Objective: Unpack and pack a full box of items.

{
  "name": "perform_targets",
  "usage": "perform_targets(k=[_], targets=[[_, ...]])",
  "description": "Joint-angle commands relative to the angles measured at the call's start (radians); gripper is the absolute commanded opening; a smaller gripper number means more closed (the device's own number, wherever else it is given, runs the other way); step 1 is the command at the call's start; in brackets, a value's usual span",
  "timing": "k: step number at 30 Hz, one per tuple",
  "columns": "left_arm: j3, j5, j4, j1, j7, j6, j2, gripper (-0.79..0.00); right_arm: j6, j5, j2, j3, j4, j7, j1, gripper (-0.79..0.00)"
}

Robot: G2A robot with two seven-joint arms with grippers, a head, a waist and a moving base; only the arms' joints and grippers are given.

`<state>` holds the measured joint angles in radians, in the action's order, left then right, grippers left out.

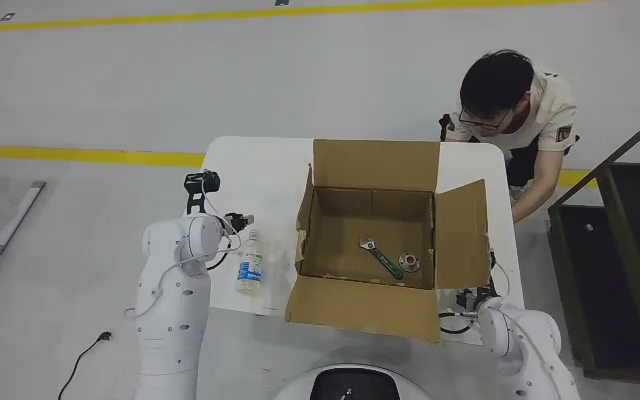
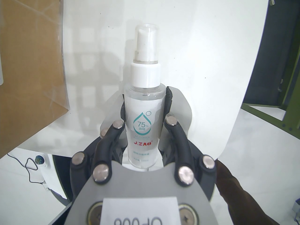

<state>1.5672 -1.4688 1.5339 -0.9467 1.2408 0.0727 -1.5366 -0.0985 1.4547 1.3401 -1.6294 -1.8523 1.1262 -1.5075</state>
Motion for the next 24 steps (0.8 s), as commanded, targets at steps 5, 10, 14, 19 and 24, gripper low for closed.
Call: perform_targets(k=[5, 10, 14, 19, 24], targets=[[0.000, 0.000, 0.000, 0.000, 0.000, 0.000, 0.000, 0.000, 0.008, -0.006, -0.003, -0.008, -0.008, 0.007, -0.001, -0.416], [0.000, 0.000, 0.000, 0.000, 0.000, 0.000, 0.000, 0.000, 0.010, -0.008, -0.004, -0.012, -0.008, 0.005, -0.001, -0.406], [0.000, 0.000, 0.000, 0.000, 0.000, 0.000, 0.000, 0.000, -0.001, -0.022, -0.006, -0.030, -0.047, 0.004, -0.002, -0.391], [0.000, 0.000, 0.000, 0.000, 0.000, 0.000, 0.000, 0.000, -0.049, -0.104, -0.007, -0.115, -0.197, 0.023, -0.032, -0.409], [0.000, 0.000, 0.000, 0.000, 0.000, 0.000, 0.000, 0.000, -0.052, -0.221, -0.010, -0.223, -0.377, 0.037, -0.054, -0.551]])
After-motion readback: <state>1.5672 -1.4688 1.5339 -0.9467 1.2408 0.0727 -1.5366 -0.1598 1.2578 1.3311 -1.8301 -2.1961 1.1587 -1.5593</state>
